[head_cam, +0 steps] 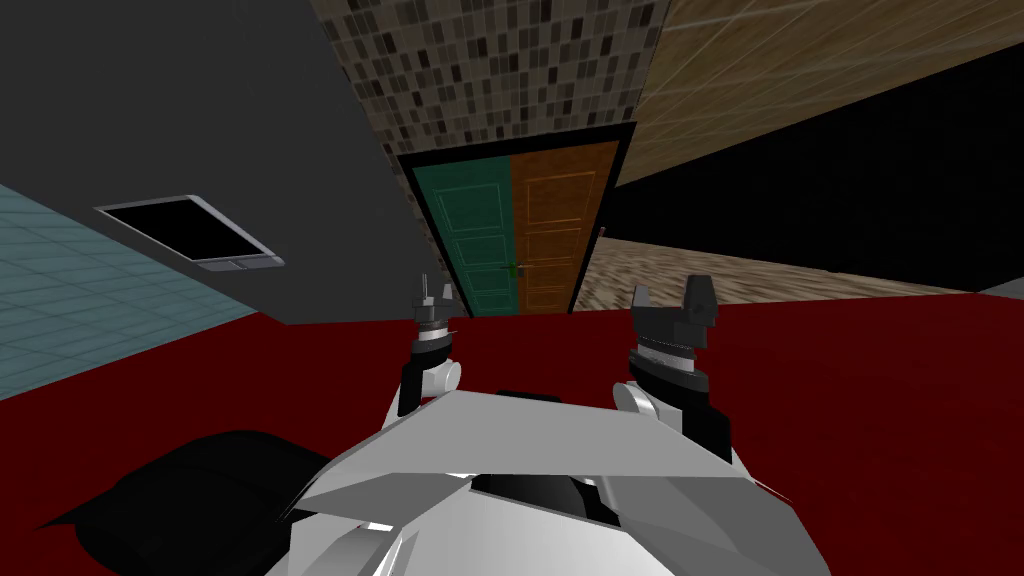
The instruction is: Pull the door open
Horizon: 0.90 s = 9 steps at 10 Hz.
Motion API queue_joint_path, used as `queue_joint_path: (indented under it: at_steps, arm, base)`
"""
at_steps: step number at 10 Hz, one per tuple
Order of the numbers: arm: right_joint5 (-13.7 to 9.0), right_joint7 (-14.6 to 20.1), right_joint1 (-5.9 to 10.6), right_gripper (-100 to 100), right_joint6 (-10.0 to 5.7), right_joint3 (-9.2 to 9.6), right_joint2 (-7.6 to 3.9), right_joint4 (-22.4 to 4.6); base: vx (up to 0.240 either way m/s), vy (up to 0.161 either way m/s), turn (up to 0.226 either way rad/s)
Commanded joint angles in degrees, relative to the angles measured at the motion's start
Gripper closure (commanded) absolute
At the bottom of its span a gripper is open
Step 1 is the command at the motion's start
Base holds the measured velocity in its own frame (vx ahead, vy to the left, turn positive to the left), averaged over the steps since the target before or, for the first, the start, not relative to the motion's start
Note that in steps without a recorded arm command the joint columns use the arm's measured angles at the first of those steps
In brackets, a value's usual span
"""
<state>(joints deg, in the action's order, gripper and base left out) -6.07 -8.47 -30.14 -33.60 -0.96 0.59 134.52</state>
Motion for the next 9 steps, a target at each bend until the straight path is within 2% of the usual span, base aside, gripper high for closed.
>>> queue_joint_path:
  at_steps: [1,4,9]
  arm:
    - [0.2,0.8,0.29,-100,0.14,-0.02,-0.81,-1.2]
    - [0.4,1.9,0.71,-100,0.33,-0.05,-1.89,-2.9]
    - [1.1,5.6,2.04,-100,0.96,-0.15,-4.98,-8.5]
  base:
    - [0.059,-0.068,0.011]
    - [0.177,0.072,0.008]
    - [0.193,0.068,0.016]
